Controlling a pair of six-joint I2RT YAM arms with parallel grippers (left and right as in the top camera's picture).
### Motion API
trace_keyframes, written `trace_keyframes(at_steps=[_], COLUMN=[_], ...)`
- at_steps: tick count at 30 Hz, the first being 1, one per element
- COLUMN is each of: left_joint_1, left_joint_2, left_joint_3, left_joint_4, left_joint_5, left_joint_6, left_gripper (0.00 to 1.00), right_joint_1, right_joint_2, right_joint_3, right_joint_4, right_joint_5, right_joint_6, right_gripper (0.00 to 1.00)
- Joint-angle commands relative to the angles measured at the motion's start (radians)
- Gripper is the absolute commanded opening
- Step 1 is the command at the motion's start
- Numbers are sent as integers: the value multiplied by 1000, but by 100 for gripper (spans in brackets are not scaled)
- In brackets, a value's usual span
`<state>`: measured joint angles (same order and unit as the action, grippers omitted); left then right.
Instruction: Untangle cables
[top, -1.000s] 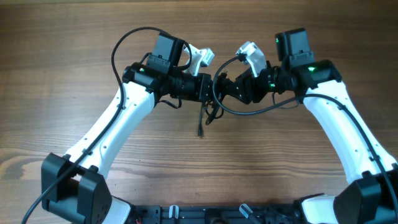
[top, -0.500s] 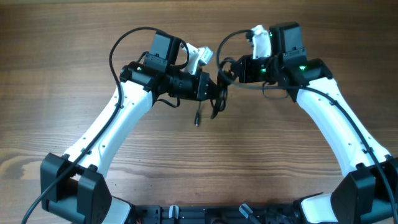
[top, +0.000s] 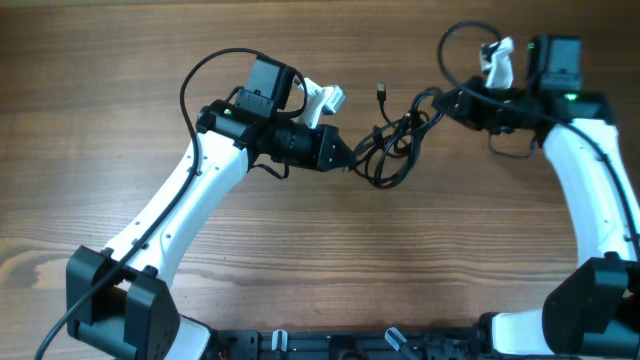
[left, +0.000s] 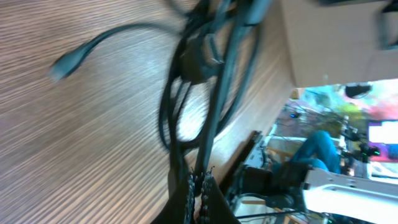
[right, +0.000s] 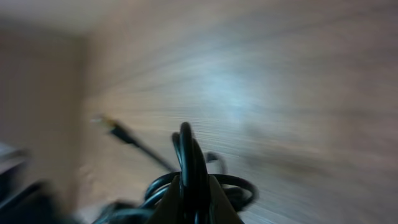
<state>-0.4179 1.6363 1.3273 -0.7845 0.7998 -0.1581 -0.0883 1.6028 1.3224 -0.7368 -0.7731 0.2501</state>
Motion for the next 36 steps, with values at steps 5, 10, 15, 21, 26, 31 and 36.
trace_keyframes(at_steps=[5,10,15,21,26,31,36], left_joint_1=[2,39,55,54,53,25,20], left_joint_2=[-6,-11,-103,-89,-75,-50,-50], left_joint_3=[10,12,62,61,61,61,61], left_joint_4=[-51,-2,181,311,434,395,401], left_joint_5=[-578,-702,-262,9,116,162,172], left_joint_6=[-114,-164,-55,-54,-54,-2,-2], left_gripper=[4,19,29,38,42,50,58], right_joint_1=[45,134,212,220,220,198,185], right_joint_2=[-136,-201,-200,-201,-201,-201,-200], right_joint_3=[92,92,91,95,95,99,99], right_joint_4=[-10,-26,-64,-53,-11,24,83], right_joint_5=[-172,3,96,-180,-426,-476,-497], right_joint_6=[49,66,28,-150,-180,-160,-95], right_gripper=[4,4,4,4,4,4,4])
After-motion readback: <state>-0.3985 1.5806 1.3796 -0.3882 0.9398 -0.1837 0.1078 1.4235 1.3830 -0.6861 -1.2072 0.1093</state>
